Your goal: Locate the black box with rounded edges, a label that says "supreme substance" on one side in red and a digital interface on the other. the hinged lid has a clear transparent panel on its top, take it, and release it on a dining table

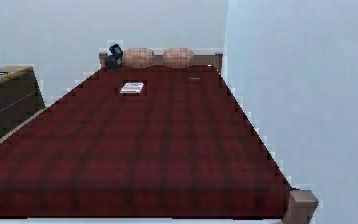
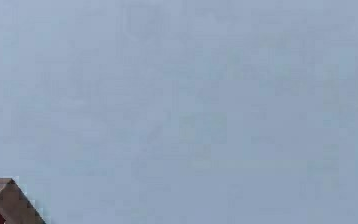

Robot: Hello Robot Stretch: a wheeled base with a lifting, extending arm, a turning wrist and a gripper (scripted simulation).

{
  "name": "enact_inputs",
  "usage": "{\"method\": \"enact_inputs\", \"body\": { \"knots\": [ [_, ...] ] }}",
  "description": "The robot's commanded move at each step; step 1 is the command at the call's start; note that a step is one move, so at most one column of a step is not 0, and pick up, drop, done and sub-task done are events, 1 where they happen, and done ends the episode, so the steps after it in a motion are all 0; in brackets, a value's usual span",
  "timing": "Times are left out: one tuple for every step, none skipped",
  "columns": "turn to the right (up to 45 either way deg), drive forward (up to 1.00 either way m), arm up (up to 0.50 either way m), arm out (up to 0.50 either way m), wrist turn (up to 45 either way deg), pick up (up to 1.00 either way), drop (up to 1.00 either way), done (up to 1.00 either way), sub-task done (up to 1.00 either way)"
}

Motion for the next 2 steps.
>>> {"method": "enact_inputs", "body": {
  "knots": [
    [-45.0,0.00,0.00,0.00,0.0,0.00,0.00,0.00,0.00],
    [-42.0,0.00,0.00,0.00,0.0,0.00,0.00,0.00,0.00]
  ]
}}
